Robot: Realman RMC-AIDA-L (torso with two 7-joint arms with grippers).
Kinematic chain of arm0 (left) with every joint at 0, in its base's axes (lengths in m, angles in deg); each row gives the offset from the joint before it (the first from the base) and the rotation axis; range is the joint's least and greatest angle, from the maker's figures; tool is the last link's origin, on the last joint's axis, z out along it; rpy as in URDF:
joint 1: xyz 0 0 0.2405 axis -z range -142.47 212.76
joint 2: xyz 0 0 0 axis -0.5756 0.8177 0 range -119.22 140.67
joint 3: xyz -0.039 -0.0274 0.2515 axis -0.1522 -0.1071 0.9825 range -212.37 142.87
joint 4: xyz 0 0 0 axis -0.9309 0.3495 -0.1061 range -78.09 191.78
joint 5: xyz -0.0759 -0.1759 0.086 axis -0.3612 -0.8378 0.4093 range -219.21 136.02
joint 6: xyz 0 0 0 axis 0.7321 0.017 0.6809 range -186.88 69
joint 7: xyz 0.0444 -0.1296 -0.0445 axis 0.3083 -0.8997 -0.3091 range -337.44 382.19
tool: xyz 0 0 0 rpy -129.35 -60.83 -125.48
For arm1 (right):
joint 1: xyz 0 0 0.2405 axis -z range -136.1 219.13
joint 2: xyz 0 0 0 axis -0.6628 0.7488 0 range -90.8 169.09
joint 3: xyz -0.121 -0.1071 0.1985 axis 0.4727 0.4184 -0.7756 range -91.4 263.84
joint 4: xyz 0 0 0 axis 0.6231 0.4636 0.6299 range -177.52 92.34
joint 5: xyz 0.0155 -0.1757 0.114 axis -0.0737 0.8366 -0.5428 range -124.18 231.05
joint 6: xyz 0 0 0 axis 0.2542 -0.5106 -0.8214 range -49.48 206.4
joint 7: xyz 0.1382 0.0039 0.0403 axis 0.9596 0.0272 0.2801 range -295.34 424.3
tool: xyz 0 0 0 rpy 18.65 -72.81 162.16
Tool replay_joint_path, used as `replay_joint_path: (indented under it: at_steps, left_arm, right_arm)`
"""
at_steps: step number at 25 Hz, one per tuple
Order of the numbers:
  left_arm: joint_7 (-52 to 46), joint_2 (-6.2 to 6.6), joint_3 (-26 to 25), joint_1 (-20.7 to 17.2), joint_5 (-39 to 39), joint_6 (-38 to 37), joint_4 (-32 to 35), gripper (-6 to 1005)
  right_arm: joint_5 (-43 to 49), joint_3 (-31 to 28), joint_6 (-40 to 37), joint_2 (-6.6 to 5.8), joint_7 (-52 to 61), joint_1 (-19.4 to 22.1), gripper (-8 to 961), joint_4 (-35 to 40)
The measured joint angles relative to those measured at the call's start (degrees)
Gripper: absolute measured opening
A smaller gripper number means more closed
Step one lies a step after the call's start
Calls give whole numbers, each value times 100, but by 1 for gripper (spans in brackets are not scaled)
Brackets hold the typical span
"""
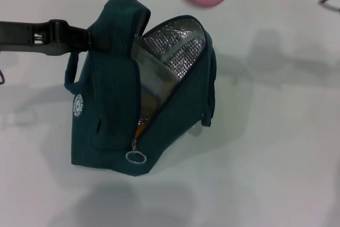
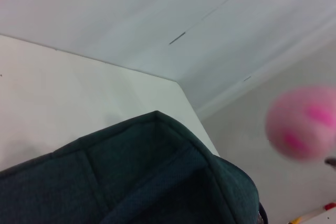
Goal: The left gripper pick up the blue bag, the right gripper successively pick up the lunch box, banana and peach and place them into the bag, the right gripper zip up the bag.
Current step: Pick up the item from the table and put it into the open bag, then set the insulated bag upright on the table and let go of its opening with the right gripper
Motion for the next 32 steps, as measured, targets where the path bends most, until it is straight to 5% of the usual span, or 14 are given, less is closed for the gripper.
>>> replay_joint_path:
  at_steps: [3,13,24,28,29,32]
  left_arm:
    - [3,0,0,2,-2,22,-7,37]
    - [21,5,1,2,-6,65,-6,37]
    - [22,20,1,2,-6,66,-6,36]
    - [22,33,0,-22,-6,66,-6,36]
    - [22,34,0,-26,-7,65,-5,36]
    - [22,35,0,-33,-6,66,-6,36]
  right_arm:
    - [34,145,-223,98,-63,-211,42,-402]
    - [39,1314,330,124,-173,-297,144,-737]
    - [-41,1242,309,113,-220,-169,322,-631]
    - [-131,941,241,106,-174,-78,406,-621]
    - [-293,482,41,103,40,144,427,-613]
    - [-463,0,-134,83,660,586,663,-661]
